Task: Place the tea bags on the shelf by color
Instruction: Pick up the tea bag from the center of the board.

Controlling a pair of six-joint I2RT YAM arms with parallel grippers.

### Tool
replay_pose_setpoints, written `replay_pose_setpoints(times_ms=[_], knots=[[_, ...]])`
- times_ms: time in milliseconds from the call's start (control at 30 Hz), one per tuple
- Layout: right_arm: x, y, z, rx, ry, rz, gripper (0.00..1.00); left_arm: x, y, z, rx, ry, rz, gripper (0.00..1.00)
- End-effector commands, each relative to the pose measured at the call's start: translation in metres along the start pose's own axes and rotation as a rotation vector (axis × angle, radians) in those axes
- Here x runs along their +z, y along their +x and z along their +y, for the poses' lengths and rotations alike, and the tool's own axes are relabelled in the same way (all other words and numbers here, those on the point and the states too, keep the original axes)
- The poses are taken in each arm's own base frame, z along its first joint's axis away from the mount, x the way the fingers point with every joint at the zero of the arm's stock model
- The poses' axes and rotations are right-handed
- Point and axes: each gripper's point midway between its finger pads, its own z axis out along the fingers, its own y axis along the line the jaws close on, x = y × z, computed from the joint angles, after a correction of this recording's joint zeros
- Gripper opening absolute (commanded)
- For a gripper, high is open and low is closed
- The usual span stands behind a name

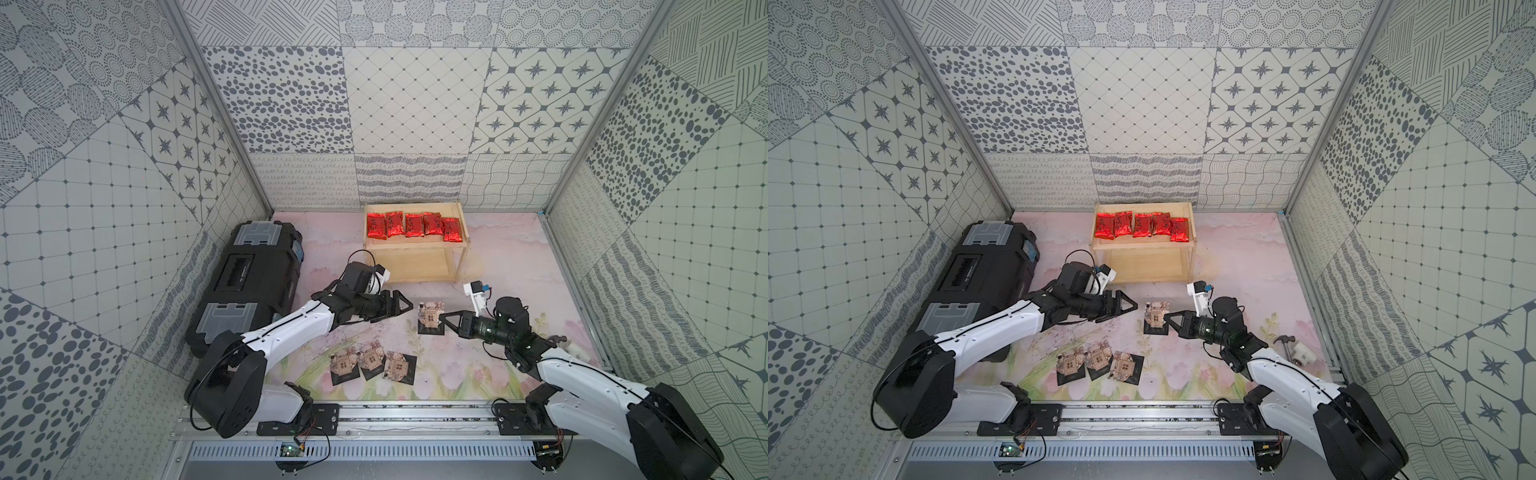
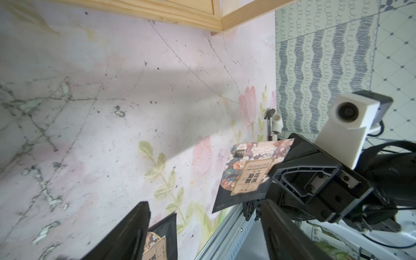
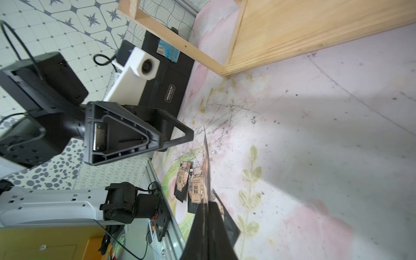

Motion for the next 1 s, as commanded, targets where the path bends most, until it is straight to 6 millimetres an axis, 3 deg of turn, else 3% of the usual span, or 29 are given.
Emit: replay_pose_setpoints(times_ms=[0, 200, 367, 667, 967], knots=[[0.005, -0.018, 0.033, -0.048, -0.13, -0.015, 0.0, -0.003, -0.008, -0.045, 0.086, 0.275, 0.013, 0.83], [0.019, -0.022, 0.044, -0.054, -0.171, 0.019, 0.0, -0.002, -0.01, -0.054, 0.11, 0.326, -0.008, 0.81], [0.029, -0.018, 0.042, -0.037, -0.175, 0.049, 0.0, -0.002, -0.008, -0.062, 0.125, 0.353, -0.007, 0.63], [0.033, -0.013, 0.036, -0.034, -0.159, 0.077, 0.0, -0.007, -0.006, -0.053, 0.135, 0.286, -0.04, 0.27], [0.037, -0.011, 0.034, -0.042, -0.159, 0.108, 0.0, -0.002, -0.006, -0.045, 0.119, 0.256, -0.039, 0.12]])
